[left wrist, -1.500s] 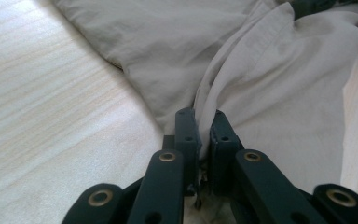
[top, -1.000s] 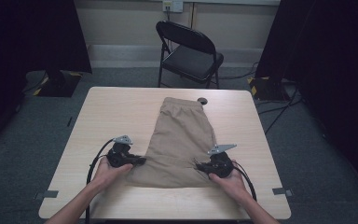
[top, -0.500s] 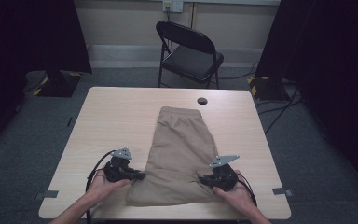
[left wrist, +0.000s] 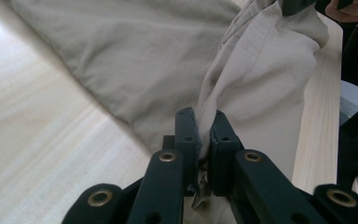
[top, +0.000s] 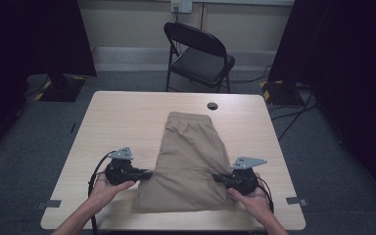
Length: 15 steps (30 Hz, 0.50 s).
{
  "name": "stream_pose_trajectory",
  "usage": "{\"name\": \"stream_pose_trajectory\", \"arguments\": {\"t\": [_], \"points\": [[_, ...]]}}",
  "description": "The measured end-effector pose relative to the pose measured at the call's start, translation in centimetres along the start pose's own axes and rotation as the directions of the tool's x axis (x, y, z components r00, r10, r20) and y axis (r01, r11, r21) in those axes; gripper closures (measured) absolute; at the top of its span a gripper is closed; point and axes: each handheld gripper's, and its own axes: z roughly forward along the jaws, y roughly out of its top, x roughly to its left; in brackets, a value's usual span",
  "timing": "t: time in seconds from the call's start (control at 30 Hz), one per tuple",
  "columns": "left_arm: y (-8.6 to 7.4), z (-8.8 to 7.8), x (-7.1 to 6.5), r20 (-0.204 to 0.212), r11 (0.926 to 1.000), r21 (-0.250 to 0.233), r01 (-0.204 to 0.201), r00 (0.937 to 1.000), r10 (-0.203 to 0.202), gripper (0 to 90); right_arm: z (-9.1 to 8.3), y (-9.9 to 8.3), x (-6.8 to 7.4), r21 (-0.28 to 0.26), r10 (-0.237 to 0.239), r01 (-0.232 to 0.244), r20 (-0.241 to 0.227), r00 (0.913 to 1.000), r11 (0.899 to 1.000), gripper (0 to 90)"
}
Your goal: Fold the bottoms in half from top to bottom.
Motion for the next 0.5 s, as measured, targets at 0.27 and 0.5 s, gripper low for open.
{"name": "stream_pose_trajectory", "arguments": {"t": [0.27,0.5], "points": [[0.8,-1.0,0.1,-0.003,0.9986,-0.052,0.006,1.0000,-0.006,84.9,-1.2,1.5,-0.2,-0.074,-0.010,0.011,0.015,0.9998,0.997,87.8],[2.1,-2.0,0.0,-0.011,0.9927,-0.119,0.015,0.9998,-0.016,84.8,-2.0,3.0,-0.4,-0.122,-0.015,0.017,0.016,0.9998,0.992,87.9]]}}
